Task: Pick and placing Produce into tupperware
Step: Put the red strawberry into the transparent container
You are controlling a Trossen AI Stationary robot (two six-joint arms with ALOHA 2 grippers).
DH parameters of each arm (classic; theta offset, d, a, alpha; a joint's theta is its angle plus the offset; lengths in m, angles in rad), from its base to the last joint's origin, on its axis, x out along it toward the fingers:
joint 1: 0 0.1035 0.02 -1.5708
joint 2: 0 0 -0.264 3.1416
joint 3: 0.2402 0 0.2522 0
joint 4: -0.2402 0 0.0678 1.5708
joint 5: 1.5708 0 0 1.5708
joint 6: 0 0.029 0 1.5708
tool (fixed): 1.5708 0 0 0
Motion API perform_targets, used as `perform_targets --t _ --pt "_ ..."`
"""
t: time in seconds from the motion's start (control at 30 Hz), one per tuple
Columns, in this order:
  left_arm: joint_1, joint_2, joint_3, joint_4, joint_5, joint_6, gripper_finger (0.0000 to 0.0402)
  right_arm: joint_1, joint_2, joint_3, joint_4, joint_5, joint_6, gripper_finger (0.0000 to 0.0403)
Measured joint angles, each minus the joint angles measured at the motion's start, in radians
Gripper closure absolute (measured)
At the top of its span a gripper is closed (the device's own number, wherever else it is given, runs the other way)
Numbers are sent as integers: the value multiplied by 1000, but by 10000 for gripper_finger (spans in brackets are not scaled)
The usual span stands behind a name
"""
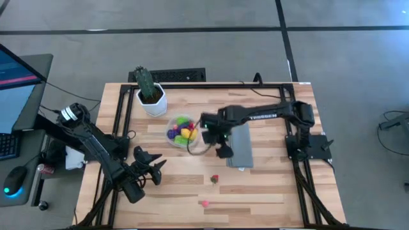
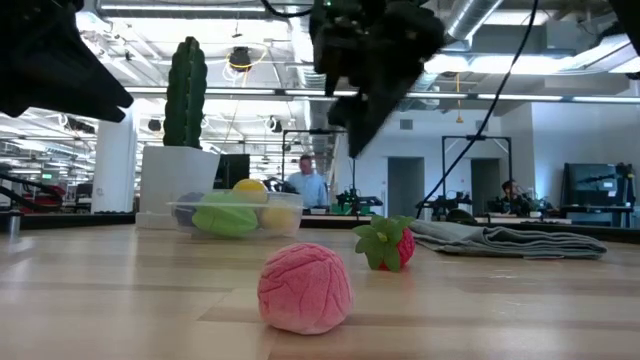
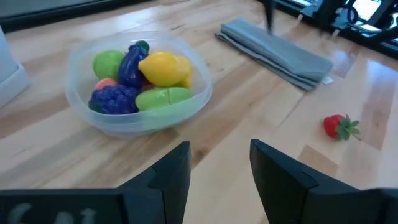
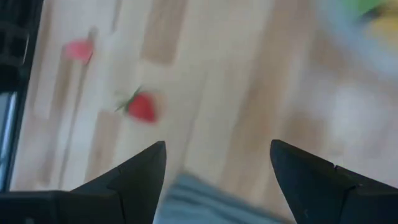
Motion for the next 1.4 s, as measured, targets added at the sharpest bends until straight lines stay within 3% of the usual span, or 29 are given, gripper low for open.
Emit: perform_targets --t 0.33,0.73,1.13,1.4 --pt "7 -1 0 8 9 20 246 124 1 -190 74 -8 35 91" --pt "7 -1 0 8 79 27 246 189 -63 -362 455 -14 296 91" --pt "20 -76 0 -3 73 129 246 297 -399 -789 940 305 566 96" --pt "47 -124 0 13 68 137 246 409 -409 -1026 1246 447 696 97"
